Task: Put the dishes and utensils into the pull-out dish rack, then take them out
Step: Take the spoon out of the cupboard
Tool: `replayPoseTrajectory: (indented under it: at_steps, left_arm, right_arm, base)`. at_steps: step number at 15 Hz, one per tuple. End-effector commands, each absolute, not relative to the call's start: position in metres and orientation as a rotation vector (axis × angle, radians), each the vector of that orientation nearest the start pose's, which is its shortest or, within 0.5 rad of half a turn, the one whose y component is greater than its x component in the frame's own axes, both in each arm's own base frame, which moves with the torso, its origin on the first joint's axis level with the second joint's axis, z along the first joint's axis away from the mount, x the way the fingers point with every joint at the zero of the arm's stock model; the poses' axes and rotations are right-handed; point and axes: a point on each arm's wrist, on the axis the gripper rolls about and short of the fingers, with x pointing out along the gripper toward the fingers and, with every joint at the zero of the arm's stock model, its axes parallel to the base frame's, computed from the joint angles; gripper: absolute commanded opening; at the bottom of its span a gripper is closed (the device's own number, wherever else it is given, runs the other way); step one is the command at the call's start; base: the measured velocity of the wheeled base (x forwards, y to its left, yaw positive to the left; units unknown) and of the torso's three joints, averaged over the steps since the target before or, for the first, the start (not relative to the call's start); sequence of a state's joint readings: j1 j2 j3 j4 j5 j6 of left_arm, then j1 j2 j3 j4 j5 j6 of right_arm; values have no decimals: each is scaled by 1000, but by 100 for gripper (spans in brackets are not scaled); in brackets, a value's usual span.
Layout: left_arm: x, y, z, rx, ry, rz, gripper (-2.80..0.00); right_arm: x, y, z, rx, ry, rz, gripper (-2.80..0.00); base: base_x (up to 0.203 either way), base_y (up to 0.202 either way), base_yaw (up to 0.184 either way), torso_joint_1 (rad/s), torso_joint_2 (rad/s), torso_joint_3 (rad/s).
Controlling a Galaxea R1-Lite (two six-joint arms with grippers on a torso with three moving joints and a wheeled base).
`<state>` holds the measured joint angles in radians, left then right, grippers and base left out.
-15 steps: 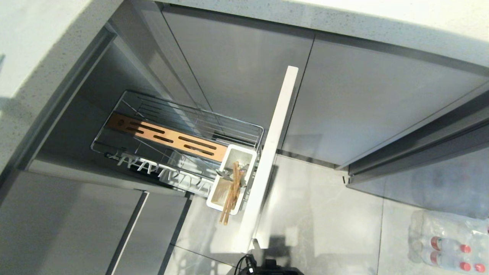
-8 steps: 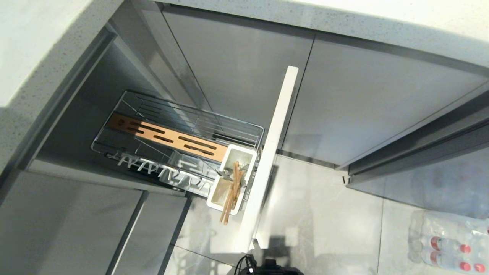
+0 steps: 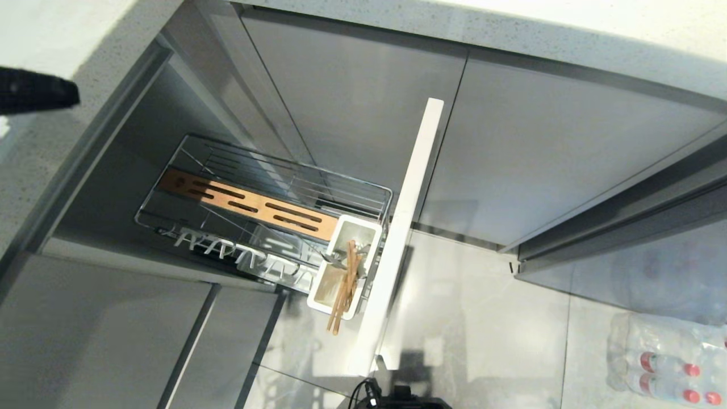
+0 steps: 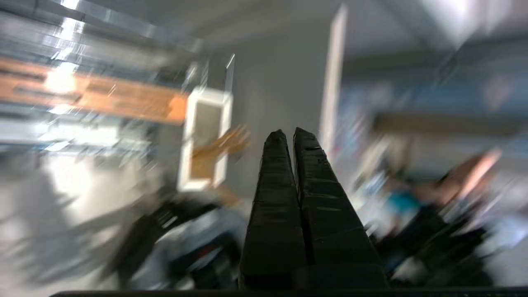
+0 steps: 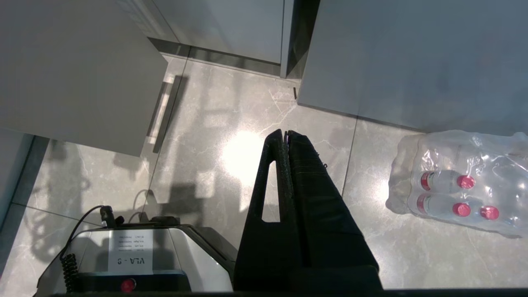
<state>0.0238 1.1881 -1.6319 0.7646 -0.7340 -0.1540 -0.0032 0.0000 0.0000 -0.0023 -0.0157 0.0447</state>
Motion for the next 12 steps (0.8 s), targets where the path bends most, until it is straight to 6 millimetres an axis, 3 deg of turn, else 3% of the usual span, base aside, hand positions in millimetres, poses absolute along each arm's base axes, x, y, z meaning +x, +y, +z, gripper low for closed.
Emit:
replayPoseTrajectory:
  at_steps: [1,3,6,9,12]
  left_arm:
    - [118,-12,370,-39,392,-730,-280]
    - [122,-12,346,88,454,-780,-280]
    - [132,-12,336,205,368,-803,-280]
    - [146,-25,335,373,263,-918,-280]
    - [166,-44,341,429,214,-1013,-280]
  right_arm:
    - [-23,0,76,44,-2,-18,-280]
    - [-23,0,76,45,-3,-19,-280]
    - [-23,0,76,45,-3,-20,-280]
    - [-23,0,76,44,-2,-20,-280]
    - [-23,0,76,44,-2,-19,-280]
  base:
    - [0,0,0,0,0,0]
    - [0,0,0,0,0,0]
    - [0,0,0,0,0,0]
    - [0,0,0,0,0,0]
    - [0,0,0,0,0,0]
